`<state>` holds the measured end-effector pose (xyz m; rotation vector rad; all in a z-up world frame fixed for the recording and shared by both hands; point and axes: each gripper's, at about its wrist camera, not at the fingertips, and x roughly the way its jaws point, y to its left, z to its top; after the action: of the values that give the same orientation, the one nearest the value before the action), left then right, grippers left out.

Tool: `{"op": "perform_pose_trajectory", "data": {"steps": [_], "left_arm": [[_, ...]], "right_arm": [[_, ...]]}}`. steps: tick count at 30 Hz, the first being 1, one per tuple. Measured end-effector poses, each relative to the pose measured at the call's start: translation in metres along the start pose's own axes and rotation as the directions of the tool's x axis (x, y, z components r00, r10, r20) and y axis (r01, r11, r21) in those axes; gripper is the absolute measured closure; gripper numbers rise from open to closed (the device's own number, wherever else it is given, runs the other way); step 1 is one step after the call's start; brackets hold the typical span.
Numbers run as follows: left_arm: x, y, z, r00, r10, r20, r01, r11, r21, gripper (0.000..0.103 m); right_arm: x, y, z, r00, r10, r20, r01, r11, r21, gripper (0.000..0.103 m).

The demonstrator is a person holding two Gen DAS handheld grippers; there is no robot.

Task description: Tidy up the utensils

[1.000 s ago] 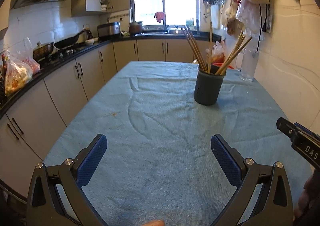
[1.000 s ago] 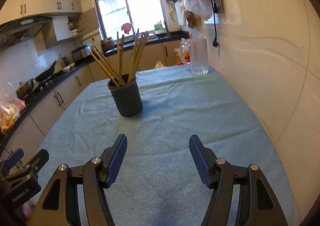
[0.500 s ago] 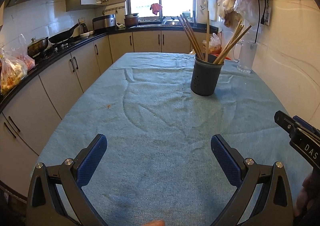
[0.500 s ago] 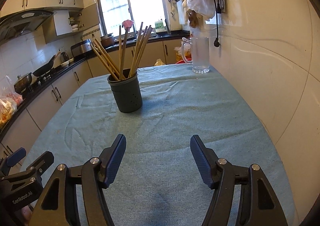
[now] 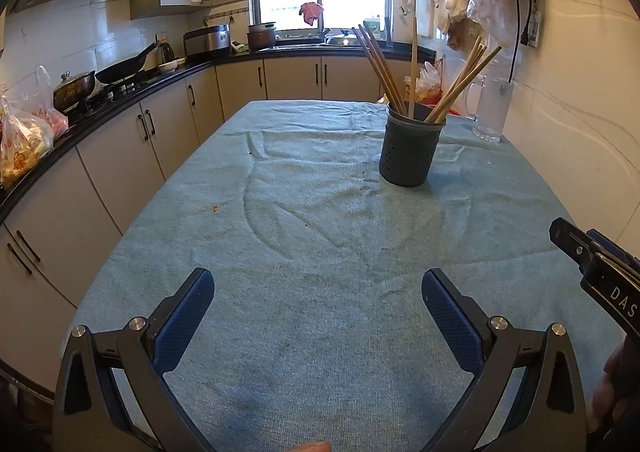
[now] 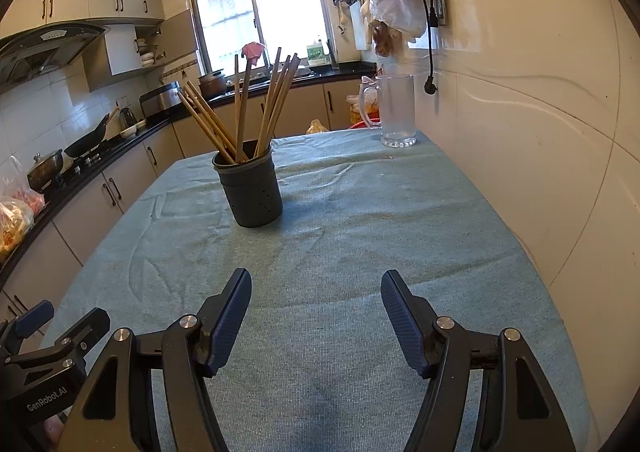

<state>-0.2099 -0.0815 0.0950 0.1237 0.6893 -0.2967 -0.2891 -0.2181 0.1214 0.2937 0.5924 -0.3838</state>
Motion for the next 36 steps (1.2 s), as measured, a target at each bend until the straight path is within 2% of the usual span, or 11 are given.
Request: {"op": "perform_pose_trajectory", "data": {"steps": [36], "left_arm": [[0.013, -0.007, -0.006, 0.999, -0.01, -0.053, 0.011, 1.0, 0.01, 0.0]], "right_arm": [[0.002, 0.002, -0.002, 1.0, -0.007, 0.0, 0.007, 1.0, -0.018, 0.031]]}}
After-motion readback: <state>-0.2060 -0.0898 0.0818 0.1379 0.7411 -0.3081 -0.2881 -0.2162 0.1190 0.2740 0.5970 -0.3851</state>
